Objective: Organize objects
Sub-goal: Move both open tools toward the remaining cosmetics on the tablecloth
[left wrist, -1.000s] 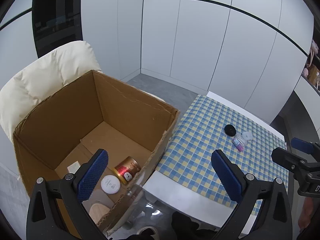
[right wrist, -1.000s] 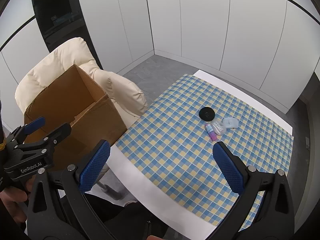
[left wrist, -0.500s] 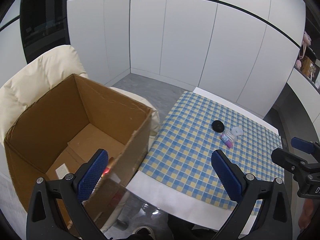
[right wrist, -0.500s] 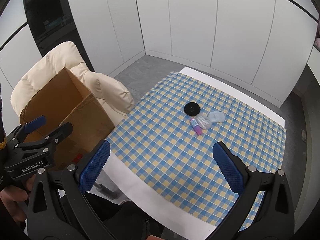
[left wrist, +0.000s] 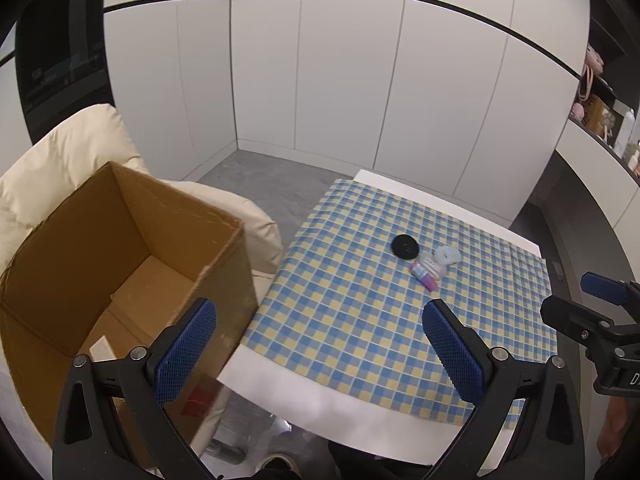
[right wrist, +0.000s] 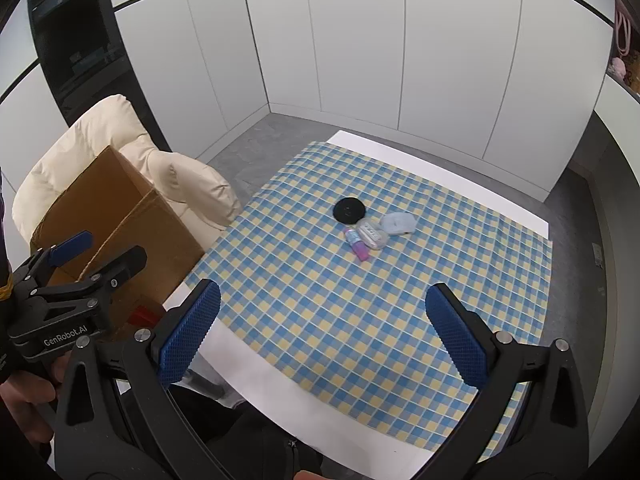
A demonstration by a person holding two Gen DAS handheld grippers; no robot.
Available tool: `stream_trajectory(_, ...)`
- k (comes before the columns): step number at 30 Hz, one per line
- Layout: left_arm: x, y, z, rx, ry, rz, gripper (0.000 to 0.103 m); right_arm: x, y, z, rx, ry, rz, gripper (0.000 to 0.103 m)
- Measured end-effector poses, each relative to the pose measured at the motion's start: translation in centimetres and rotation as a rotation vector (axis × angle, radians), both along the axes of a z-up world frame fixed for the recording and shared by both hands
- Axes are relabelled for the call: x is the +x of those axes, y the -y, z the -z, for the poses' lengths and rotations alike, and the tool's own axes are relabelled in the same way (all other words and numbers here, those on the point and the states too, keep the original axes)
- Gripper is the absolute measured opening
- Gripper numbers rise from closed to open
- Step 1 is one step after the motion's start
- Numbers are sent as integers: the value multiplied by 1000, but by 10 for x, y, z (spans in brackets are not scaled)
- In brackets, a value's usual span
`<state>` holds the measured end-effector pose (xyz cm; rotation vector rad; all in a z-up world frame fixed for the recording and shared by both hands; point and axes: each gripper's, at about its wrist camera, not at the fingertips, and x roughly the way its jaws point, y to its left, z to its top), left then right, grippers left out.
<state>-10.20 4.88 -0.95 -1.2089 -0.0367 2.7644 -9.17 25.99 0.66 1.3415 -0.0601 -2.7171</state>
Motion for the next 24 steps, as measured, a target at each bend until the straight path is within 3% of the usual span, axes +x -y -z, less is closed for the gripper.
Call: stream_trajectory(24, 1, -63, 3, -2, 15, 116, 103, 23, -62, 3, 5, 10, 104, 103)
